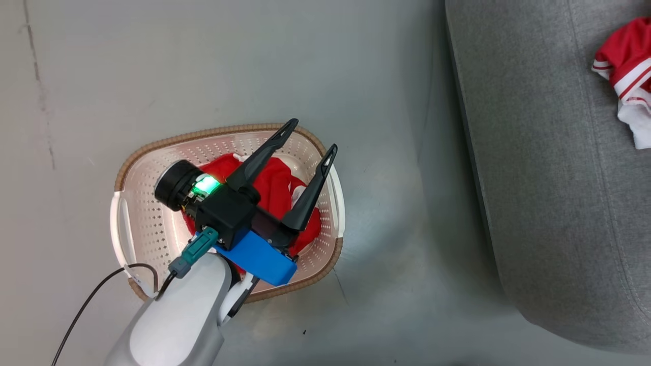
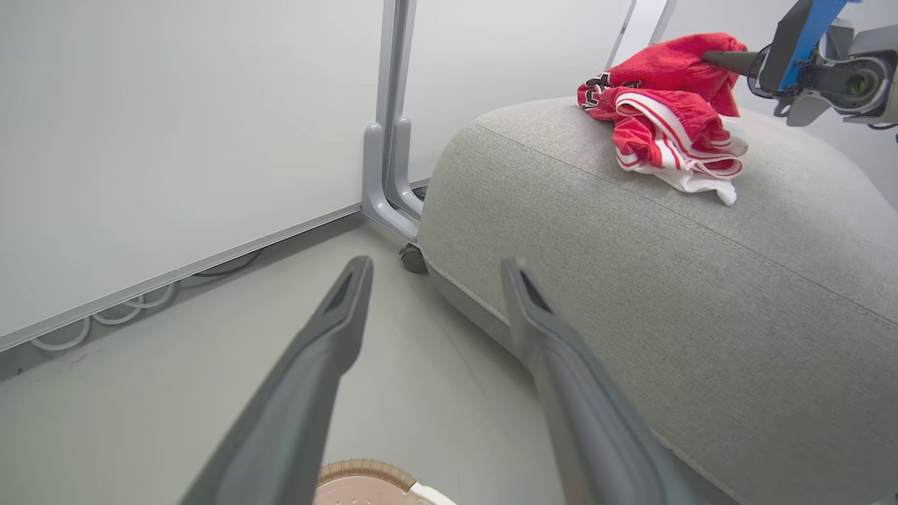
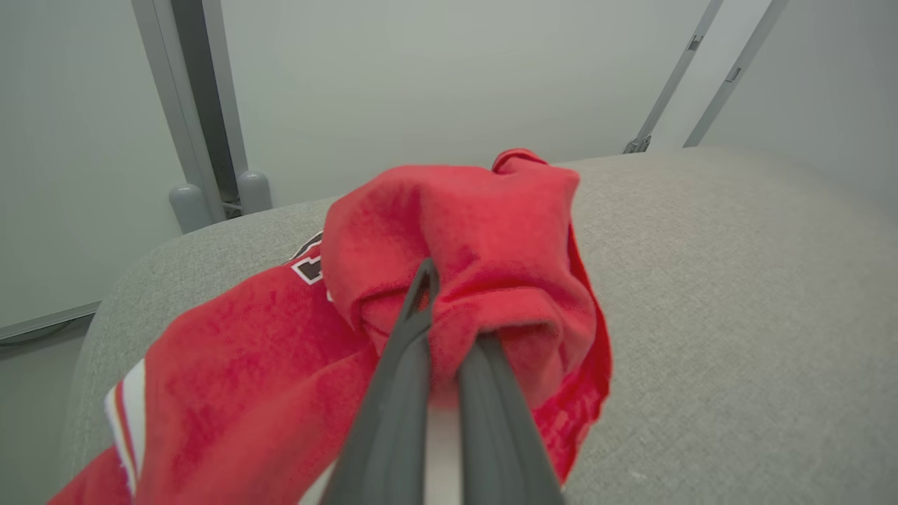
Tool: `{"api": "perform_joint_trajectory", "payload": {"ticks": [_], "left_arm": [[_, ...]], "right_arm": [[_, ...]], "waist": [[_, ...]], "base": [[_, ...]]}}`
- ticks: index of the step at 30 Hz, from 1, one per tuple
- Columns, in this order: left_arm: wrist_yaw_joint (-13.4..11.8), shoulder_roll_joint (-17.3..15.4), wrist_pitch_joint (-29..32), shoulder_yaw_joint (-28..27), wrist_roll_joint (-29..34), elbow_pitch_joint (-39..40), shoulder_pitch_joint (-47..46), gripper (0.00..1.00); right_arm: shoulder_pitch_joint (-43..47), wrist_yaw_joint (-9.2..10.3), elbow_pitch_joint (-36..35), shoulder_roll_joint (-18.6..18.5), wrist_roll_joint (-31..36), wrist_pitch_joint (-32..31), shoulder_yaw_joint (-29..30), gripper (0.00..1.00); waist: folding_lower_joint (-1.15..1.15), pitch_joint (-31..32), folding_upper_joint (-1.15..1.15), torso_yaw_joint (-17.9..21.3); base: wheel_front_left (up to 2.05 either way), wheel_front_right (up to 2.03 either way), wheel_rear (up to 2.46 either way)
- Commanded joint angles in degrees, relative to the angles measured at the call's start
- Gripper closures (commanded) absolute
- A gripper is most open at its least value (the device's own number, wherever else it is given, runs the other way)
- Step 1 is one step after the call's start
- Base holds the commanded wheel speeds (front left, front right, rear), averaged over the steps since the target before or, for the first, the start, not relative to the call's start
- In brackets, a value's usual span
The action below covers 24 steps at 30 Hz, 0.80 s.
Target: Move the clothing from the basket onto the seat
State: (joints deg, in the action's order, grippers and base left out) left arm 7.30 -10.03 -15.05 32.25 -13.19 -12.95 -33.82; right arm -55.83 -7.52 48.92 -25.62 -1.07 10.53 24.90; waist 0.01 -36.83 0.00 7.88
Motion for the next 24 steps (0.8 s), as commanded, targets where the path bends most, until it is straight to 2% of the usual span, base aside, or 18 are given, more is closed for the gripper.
{"api": "perform_joint_trajectory", "payload": {"ticks": [1, 2, 3, 4, 9, 15, 21, 24], "left_arm": [[0.21, 0.08, -0.19, 0.00, -0.23, -0.33, 0.07, 0.00], [0.21, 0.27, -0.19, -0.02, -0.33, -0.42, 0.34, 0.00], [0.21, 0.47, -0.19, -0.06, -0.47, -0.56, 0.64, 0.00], [0.22, 0.67, -0.19, -0.16, -0.68, -0.74, 1.03, 0.00], [0.22, 1.83, -0.19, -1.72, -1.61, -1.65, 3.86, 0.00], [0.22, 3.43, -0.19, -5.38, -2.74, -3.18, 9.53, 0.00], [0.20, 4.81, -0.19, -10.54, -2.29, -3.40, 16.06, 0.00], [0.19, 5.15, -0.19, -12.41, -1.96, -3.49, 18.22, 0.00]], "right_arm": [[1.31, 0.06, 0.18, 0.51, 0.55, 0.38, 0.41, 1.00], [1.82, 0.06, 0.27, 0.55, 0.63, 0.46, 0.58, 0.87], [2.46, 0.06, 0.28, 0.34, 1.02, 0.57, 0.57, 0.05], [3.07, 0.06, 0.32, 0.26, 1.31, 0.52, 0.54, 0.00], [6.67, 0.06, 0.07, 1.48, 2.31, 0.72, -0.52, 0.00], [12.87, 0.06, -0.88, 3.71, 2.79, 0.77, -4.57, 0.00], [20.26, 0.06, -5.32, 6.55, 1.13, 0.71, -10.02, 0.00], [23.05, 0.06, -7.93, 7.30, 0.60, 0.73, -11.72, 0.00]], "waist": [[-0.01, 1.17, 0.00, 0.03], [-0.01, 1.77, 0.00, -0.04], [-0.01, 2.47, 0.00, -0.13], [-0.01, 3.29, 0.00, -0.21], [-0.01, 8.96, 0.00, -0.42], [-0.01, 18.14, 0.00, -0.64], [-0.01, 26.10, 0.00, -1.31], [-0.01, 28.05, 0.00, -1.73]], "base": [[0.00, 0.00, 0.00], [0.00, 0.00, 0.00], [0.00, 0.00, 0.00], [0.00, 0.00, 0.00], [0.00, 0.00, 0.00], [0.00, 0.00, 0.00], [0.00, 0.00, 0.00], [0.00, 0.00, 0.00]]}}
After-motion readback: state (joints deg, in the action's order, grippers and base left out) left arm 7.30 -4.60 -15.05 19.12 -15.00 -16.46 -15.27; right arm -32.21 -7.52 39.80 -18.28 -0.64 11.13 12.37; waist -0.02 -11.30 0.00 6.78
